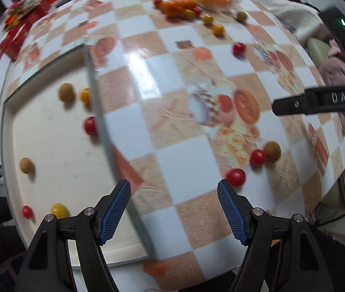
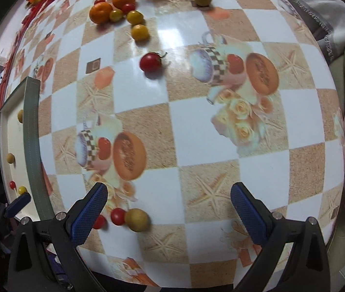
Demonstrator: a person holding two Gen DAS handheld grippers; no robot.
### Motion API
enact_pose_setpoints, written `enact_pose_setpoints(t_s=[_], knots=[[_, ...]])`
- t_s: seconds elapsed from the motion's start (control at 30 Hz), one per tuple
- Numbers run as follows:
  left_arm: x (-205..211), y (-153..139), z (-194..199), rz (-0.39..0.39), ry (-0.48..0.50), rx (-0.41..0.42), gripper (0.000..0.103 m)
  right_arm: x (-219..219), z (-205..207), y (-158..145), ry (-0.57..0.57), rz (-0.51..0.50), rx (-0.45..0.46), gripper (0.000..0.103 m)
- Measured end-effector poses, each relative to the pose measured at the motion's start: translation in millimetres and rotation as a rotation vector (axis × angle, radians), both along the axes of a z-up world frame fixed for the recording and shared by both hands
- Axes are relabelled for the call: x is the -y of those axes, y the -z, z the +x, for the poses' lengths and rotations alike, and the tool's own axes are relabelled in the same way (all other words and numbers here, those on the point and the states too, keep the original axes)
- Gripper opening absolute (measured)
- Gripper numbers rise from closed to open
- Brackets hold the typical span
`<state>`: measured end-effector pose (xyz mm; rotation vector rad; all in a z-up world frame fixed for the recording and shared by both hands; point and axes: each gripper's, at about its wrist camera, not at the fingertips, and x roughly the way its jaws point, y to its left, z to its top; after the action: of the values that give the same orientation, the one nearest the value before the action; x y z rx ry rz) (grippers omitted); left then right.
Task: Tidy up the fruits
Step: 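Lower both open tools around a red cherry tomato each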
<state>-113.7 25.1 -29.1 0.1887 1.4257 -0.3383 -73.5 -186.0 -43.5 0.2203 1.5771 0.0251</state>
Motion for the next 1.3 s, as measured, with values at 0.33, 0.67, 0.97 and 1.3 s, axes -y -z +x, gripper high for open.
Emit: enact_pose_setpoints(t_s=[0.33, 0.67, 0.97, 1.3], knots=[[38, 21, -9, -0.003, 0.022, -0.043, 0.075, 13, 22, 7, -0.061, -0.025, 0.019, 0.101], [55, 37, -11, 0.019, -0.008, -0.065, 0.075, -5, 77, 12, -0.175, -0.053, 0.093, 0.099], [64, 44, -20, 0.06, -0.049, -0.052, 0.072, -34, 113, 24, -0.257, -0.098, 0.131, 0.073], [72, 36, -9, 0.056, -0.076, -0.061, 0.022, -62, 127, 18, -0.28, -0.127, 0.178, 0.024]])
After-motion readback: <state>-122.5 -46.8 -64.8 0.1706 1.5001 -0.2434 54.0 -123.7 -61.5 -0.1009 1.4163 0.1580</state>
